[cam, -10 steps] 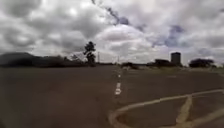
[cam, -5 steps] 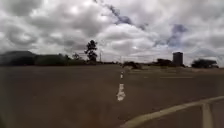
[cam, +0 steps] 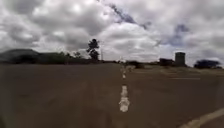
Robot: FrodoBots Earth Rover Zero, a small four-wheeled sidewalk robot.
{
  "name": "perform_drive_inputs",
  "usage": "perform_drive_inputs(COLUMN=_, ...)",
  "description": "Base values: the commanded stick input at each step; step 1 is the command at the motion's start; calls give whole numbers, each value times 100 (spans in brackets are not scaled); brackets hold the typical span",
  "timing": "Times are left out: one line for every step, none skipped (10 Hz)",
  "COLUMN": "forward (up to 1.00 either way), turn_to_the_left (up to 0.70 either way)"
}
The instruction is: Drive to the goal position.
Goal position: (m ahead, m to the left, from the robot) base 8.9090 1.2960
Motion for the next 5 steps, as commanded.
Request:
perform_drive_inputs(forward=80, turn_to_the_left=0)
perform_drive_inputs(forward=80, turn_to_the_left=0)
perform_drive_inputs(forward=80, turn_to_the_left=0)
perform_drive_inputs(forward=80, turn_to_the_left=0)
perform_drive_inputs(forward=80, turn_to_the_left=0)
